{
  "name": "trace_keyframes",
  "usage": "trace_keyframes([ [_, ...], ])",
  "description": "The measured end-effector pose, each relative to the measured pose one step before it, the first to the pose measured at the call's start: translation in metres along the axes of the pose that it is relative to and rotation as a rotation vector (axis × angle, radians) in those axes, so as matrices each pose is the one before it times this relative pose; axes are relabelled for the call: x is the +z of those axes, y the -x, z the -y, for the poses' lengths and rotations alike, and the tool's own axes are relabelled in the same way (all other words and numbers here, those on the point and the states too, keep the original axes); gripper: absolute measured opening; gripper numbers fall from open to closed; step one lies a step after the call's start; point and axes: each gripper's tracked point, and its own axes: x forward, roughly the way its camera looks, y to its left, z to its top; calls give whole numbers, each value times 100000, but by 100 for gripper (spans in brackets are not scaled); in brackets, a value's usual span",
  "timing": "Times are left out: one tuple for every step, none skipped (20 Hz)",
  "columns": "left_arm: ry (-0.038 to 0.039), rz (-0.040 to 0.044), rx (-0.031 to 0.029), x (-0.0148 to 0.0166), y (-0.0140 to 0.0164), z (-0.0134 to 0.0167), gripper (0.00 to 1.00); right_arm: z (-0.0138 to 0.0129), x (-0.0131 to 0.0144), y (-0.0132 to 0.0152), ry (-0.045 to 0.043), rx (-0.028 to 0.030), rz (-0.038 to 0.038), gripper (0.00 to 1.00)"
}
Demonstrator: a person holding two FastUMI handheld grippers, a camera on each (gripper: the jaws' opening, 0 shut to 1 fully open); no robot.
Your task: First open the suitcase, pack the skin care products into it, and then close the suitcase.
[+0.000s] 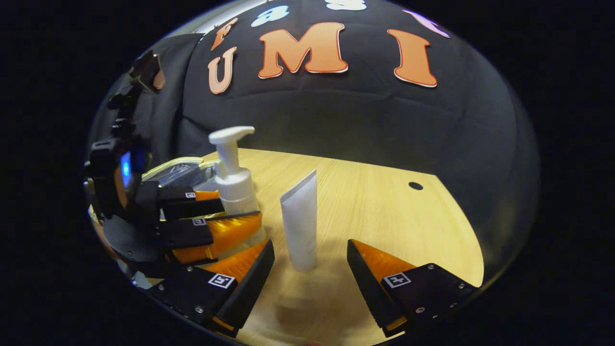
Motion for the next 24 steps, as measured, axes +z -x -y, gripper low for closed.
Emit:
trace_keyframes([
  [567, -639, 2024, 130, 360, -501, 56, -215, 34, -455, -723, 1060, -932, 96],
  [1856, -149, 1769, 392, 342, -478, 56, -145, -76, -499, -392, 840, -1093, 96],
  [2657, -101, 1688, 407, 186, -189, 56, -155, -206, -398, -197, 795, -1132, 96],
  [2354, 445, 2372, 622, 344, -366, 57, -127, -61, -479, -455, 912, -1023, 96],
  [1402, 766, 2396, 481, 197, -311, 57, -63, -123, -525, -525, 276, -738, 95],
  [628, 1243, 2553, 642, 135, -624, 58, -29, -193, -534, -573, 691, -677, 94],
  [-405, 941, 2364, 284, 63, -607, 58, -203, -278, -641, -509, 550, -515, 89],
  [-979, 1218, 2690, 366, 165, -779, 57, -161, -136, -631, -443, 920, -469, 85],
  [-979, 688, 1878, 212, 75, -719, 57, -73, -198, -539, 407, 45, -229, 74],
  [-1188, 390, 2740, 313, 209, -973, 56, 191, 66, -455, 545, -911, 211, 64],
  [-966, -139, 2114, 29, 221, -770, 57, -64, 394, -75, -1310, 520, 892, 48],
  [-964, -886, 2213, 8, 206, -811, 56, -311, 107, -116, -1349, 951, -1441, 48],
  [-339, -1283, 1713, -137, 328, -689, 57, -415, 68, 302, -1107, 676, -552, 46],
  [43, -974, 1195, 4, 291, -514, 57, -512, 384, 489, -56, 763, -184, 46],
  [13, -1234, 1139, -104, 137, -417, 56, -688, 562, 726, 881, 821, -12, 45],
  [117, -746, 1337, -8, 201, -588, 56, -601, 569, 783, 1518, 624, -77, 45],
  [693, -1308, 965, -195, 204, -465, 56, -622, 621, 814, 1455, 877, -136, 45],
  [1629, -799, 654, 29, 162, -425, 57, -743, 765, 551, 742, 831, 221, 45],
  [1841, -1527, 96, -124, 56, -154, 56, -651, 393, 730, 532, 534, 147, 45],
  [813, -1345, 280, -93, 271, -209, 57, -649, 557, 580, 313, 180, -88, 45],
  [-15, -1189, 282, -129, 284, -417, 57, -642, 433, 435, 167, 174, 202, 45],
  [-185, -1466, -409, -235, 162, -357, 56, -524, 546, 331, 524, -368, -21, 45],
  [300, -964, -878, -195, 183, -224, 57, -553, 521, 329, 567, 19, 422, 45],
  [465, -1243, -1215, -166, 45, -133, 57, -590, 503, 241, 608, -218, 82, 45],
])
